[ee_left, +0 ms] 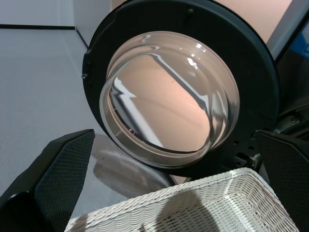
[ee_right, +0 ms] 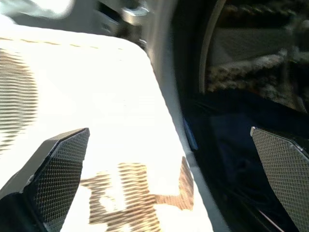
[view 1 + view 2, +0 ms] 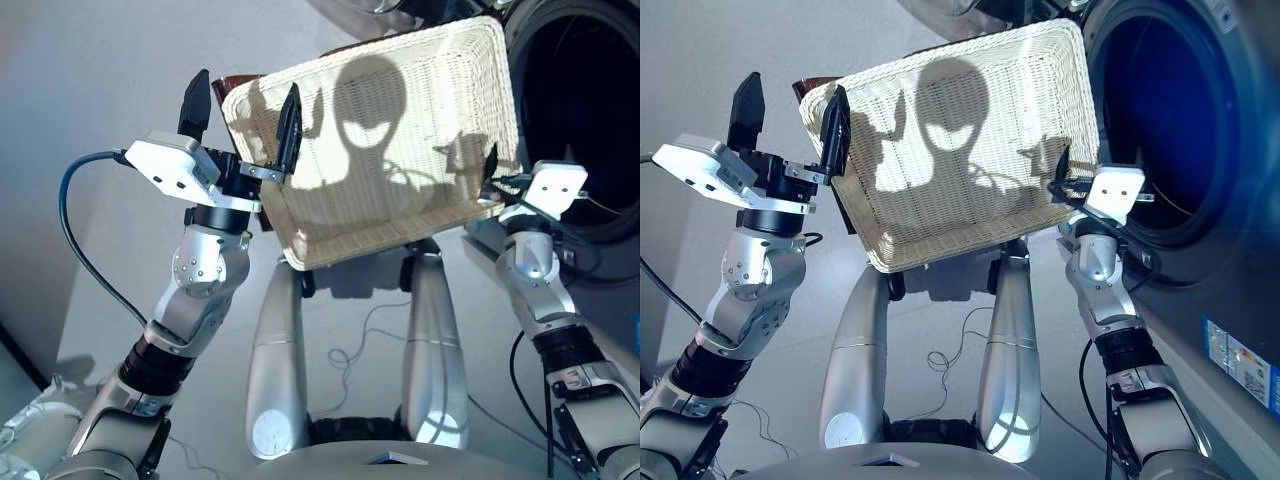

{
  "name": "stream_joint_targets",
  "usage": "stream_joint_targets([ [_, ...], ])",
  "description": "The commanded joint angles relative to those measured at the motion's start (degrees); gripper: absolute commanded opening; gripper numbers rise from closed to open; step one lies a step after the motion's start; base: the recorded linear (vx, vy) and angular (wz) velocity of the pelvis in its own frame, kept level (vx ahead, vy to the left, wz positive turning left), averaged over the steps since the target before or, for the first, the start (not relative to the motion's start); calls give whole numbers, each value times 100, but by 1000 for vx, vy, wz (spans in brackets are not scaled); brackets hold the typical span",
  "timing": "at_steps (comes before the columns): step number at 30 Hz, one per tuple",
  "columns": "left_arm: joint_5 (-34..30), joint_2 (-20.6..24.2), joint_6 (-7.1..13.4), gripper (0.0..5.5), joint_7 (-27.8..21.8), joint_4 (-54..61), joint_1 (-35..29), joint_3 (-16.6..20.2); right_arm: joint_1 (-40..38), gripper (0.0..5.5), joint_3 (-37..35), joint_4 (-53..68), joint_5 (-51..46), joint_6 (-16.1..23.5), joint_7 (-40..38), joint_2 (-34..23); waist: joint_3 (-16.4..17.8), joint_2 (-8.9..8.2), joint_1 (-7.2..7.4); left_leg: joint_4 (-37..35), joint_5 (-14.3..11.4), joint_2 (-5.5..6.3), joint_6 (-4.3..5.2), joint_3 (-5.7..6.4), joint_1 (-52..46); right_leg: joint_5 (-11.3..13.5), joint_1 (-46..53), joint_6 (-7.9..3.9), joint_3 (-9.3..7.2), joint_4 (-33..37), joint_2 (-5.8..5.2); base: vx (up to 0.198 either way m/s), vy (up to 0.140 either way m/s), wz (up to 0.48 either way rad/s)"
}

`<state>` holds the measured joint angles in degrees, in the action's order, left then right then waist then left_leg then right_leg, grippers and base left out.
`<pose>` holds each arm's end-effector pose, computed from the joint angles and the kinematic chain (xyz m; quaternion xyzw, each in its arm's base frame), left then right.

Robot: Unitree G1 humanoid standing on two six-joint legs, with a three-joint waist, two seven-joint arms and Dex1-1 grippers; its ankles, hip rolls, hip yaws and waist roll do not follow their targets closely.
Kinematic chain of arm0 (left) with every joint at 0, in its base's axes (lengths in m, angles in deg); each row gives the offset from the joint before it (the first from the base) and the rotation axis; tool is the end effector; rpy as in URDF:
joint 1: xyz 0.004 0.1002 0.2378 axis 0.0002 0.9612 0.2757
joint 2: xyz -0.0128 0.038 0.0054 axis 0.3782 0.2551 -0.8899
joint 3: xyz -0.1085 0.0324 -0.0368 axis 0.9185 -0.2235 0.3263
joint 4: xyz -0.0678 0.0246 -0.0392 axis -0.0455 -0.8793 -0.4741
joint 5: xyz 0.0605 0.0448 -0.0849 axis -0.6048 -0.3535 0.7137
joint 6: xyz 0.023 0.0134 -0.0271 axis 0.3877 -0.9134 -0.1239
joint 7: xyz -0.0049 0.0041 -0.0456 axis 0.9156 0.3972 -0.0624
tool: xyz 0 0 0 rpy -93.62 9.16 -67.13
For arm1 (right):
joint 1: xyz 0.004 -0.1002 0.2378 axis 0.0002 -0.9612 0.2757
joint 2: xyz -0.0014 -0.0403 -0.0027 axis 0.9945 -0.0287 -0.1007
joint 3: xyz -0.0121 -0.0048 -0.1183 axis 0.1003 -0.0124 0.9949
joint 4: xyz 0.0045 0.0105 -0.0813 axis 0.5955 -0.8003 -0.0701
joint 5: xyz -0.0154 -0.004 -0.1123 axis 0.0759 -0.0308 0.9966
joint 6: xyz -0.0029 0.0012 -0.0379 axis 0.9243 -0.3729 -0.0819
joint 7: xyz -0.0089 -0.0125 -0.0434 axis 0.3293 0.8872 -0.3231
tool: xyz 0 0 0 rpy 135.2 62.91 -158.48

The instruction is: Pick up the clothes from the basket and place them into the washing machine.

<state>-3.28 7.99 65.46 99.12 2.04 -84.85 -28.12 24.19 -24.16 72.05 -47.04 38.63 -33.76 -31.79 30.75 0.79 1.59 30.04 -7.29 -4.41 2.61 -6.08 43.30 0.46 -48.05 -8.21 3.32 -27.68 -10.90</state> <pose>0.2389 0.1564 0.1503 -0.0466 -0.3248 -0.1507 0.9325 0.2755 -0.2157 0.0747 -0.1220 -0.1697 -0.0577 0.9762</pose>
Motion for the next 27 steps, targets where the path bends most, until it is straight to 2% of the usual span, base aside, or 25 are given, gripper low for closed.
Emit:
stream_joint_targets([
  [1,-226,-21,179,550,-296,-49,260,105,-323,550,8,429,95,185,436,-174,-95,-44,50,-943,570,50,181,-20,-792,135,1013,-140,-254,603,36,126,-3,-86],
  [4,-391,-239,140,550,-413,-872,531,116,-643,550,118,83,40,127,732,42,-95,-109,54,-1464,692,75,196,-38,-1678,263,1890,-208,-340,1089,33,168,-1,-18],
  [6,-205,-457,77,550,-564,-1557,732,177,-796,550,224,-352,-37,23,1014,135,-136,-140,24,-1762,760,84,211,-49,-2230,331,2466,-248,-404,1379,25,174,-10,-18],
  [8,-336,-680,37,550,-585,-2370,872,277,-966,550,292,-882,-126,-54,1271,282,-325,-156,3,-2086,846,78,266,-69,-2654,394,2913,-294,-486,1699,-5,183,-10,-65],
  [12,-504,-976,-23,550,-791,-3635,1123,394,-1367,550,253,-1546,-25,-208,1516,492,-716,-162,-20,-2498,961,55,305,-85,-3244,541,3521,-349,-611,2183,-69,145,3,16],
  [16,-776,-1273,-102,550,-757,-4992,1290,601,-1645,550,171,-2420,44,-363,1719,807,-1153,-202,-11,-2765,1023,25,337,-118,-3692,636,3939,-383,-654,2453,-95,101,-1,-17],
  [19,-1400,-1316,-273,550,-820,-5919,1512,626,-1816,550,75,-3145,28,-482,1899,998,-1508,-200,-10,-2991,1034,14,345,-167,-4012,703,4239,-416,-677,2682,-130,91,8,46],
  [20,-1402,-1317,-270,550,-819,-5922,1513,625,-1817,550,76,-3147,28,-481,1899,998,-1504,-200,-12,-3000,1036,14,345,-169,-4024,704,4249,-417,-676,2687,-129,129,23,-26],
  [22,-1703,-1403,-482,550,-1010,-7055,1639,770,-1987,550,-16,-3599,129,-569,2003,1071,-1853,-180,21,-3215,1033,4,342,-247,-4346,747,4481,-455,-686,2847,-144,148,27,-44],
  [25,-1826,-1573,-630,550,-943,-7831,1726,1011,-2100,550,-105,-4020,48,-698,2095,1269,-2168,-164,35,-3504,1057,-20,352,-302,-4624,748,4688,-491,-702,2993,-109,97,12,-130],
  [27,-1751,-1660,-762,550,-1007,-8267,1790,1220,-2163,550,-184,-3968,-46,-734,2079,1381,-2361,-191,78,-3504,1001,-50,390,-355,-4698,734,4782,-512,-750,3032,-130,73,-6,-18],
])
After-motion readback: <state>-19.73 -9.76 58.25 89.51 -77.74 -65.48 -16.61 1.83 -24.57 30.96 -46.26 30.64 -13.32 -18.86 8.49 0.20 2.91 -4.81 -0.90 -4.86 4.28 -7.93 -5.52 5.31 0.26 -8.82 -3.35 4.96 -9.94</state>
